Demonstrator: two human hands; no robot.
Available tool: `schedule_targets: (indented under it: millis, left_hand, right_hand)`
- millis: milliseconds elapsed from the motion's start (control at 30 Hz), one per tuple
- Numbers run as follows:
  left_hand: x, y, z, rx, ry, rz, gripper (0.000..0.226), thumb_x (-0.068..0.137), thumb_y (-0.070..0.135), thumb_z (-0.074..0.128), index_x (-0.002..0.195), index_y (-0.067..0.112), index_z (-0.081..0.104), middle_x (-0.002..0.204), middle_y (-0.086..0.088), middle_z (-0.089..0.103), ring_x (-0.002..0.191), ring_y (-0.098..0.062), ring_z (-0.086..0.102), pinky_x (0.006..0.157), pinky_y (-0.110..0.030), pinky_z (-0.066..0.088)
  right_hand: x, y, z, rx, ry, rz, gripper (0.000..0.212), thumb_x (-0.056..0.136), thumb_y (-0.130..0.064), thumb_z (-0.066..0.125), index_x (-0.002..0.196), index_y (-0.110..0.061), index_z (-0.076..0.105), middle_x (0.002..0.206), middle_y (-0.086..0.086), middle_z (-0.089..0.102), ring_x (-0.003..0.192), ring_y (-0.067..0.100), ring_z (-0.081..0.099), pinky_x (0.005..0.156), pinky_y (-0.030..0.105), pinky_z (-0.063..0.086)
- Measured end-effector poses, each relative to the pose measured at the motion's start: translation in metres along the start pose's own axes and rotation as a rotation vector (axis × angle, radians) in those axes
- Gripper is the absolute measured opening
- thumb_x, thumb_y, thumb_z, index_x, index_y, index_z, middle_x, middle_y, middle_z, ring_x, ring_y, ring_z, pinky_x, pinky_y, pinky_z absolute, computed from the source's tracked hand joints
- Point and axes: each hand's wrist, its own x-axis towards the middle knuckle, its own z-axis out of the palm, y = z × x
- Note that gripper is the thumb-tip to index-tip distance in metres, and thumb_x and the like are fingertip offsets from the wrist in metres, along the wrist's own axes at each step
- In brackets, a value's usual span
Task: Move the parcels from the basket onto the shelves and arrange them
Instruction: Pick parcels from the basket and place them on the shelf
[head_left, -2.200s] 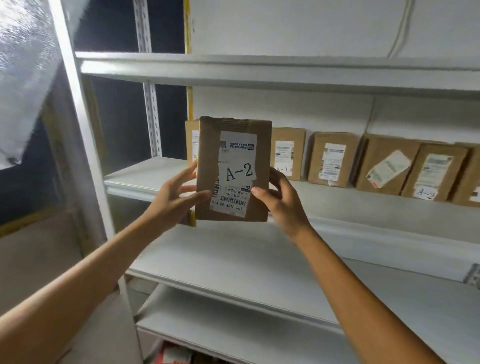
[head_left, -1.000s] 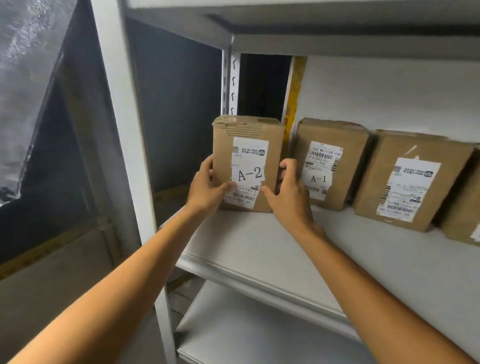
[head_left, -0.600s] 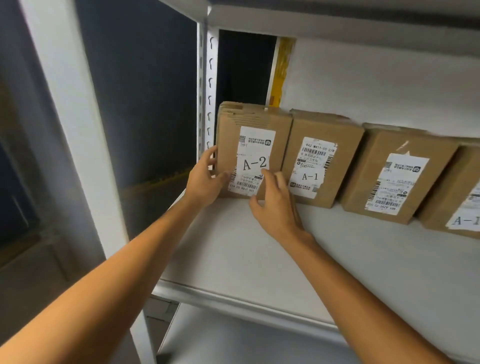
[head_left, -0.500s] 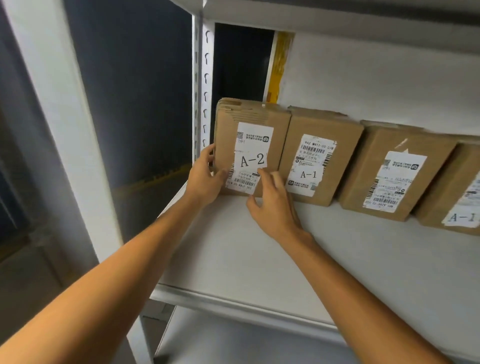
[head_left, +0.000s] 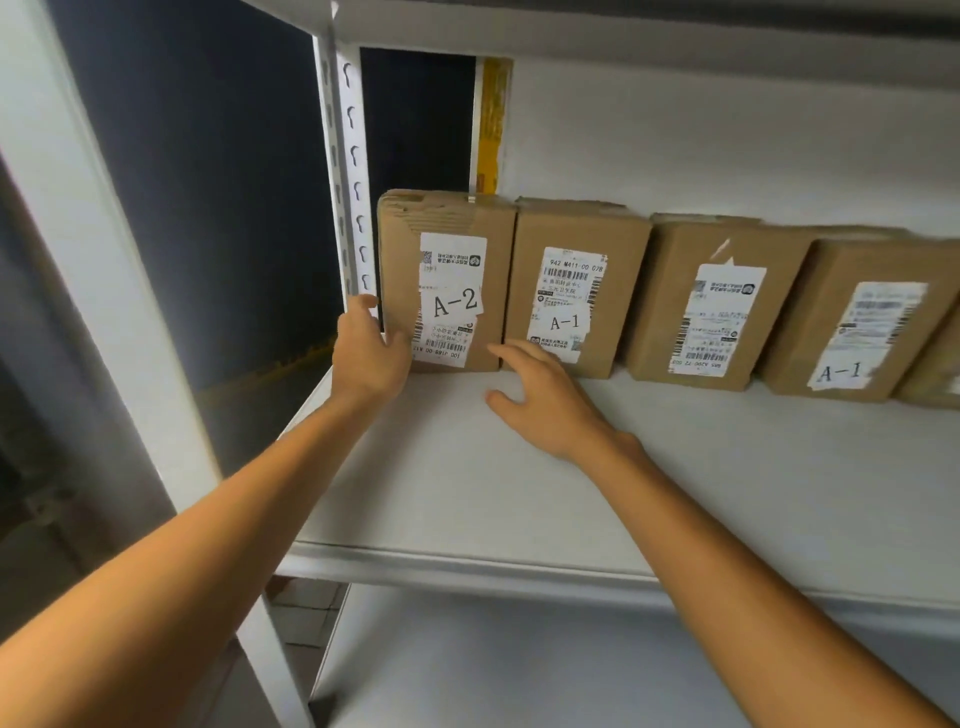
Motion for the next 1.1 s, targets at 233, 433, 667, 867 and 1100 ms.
schedule_targets:
  millis: [233, 433, 667, 867, 1100]
  left_hand:
    - [-0.043, 0.035, 0.008, 0.347, -0.27, 0.21, 0.04, 0.09, 0.013, 0.055, 0.129, 0.016, 0.047, 0.133, -0.011, 0.054, 0.118, -0.029, 0.053, 0.094, -0.035, 0.043]
    - [-0.091, 0.092, 0.068, 0.614, -0.603, 0.347, 0.062, 0.094, 0.026, 0.056, 0.149, 0.023, 0.027, 0.152, -0.01, 0.035, 0.136, -0.033, 0.036, 0.109, -0.047, 0.034]
    - [-0.174, 0.184, 0.193, 0.565, -0.731, 0.591, 0.063, 0.096, 0.039, 0.051, 0.151, 0.029, 0.021, 0.158, -0.005, 0.022, 0.143, -0.033, 0.023, 0.114, -0.052, 0.022]
    - [-0.264, 0.288, 0.31, 0.439, -0.913, 0.854, 0.061, 0.097, 0.043, 0.046, 0.151, 0.031, 0.02, 0.157, -0.004, 0.026, 0.142, -0.031, 0.024, 0.115, -0.049, 0.021]
    - [-0.389, 0.369, 0.425, 0.225, -1.181, 1.037, 0.06, 0.096, 0.043, 0.048, 0.149, 0.033, 0.022, 0.156, 0.001, 0.027, 0.14, -0.028, 0.027, 0.114, -0.046, 0.024]
  right_hand:
    - [-0.038, 0.023, -0.046, -0.08, -0.012, 0.128, 0.067, 0.09, -0.051, 0.059, 0.148, -0.025, 0.038, 0.154, -0.001, 0.035, 0.141, 0.024, 0.029, 0.114, 0.038, 0.029]
    - [-0.102, 0.068, -0.123, -0.138, 0.023, 0.233, 0.088, 0.079, -0.069, 0.061, 0.151, -0.036, 0.026, 0.162, -0.002, 0.019, 0.147, 0.025, 0.019, 0.115, 0.041, 0.025]
    - [-0.228, 0.159, -0.235, -0.204, 0.167, 0.465, 0.085, 0.082, -0.073, 0.053, 0.153, -0.038, 0.021, 0.164, -0.001, 0.011, 0.149, 0.028, 0.011, 0.119, 0.05, 0.017]
    - [-0.356, 0.217, -0.32, -0.291, 0.345, 0.75, 0.078, 0.089, -0.068, 0.046, 0.153, -0.031, 0.023, 0.162, 0.003, 0.018, 0.148, 0.03, 0.015, 0.119, 0.047, 0.019]
    - [-0.535, 0.251, -0.396, -0.204, 0.5, 1.068, 0.081, 0.088, -0.063, 0.054, 0.155, -0.034, 0.017, 0.164, 0.002, 0.009, 0.15, 0.029, 0.006, 0.12, 0.048, 0.018]
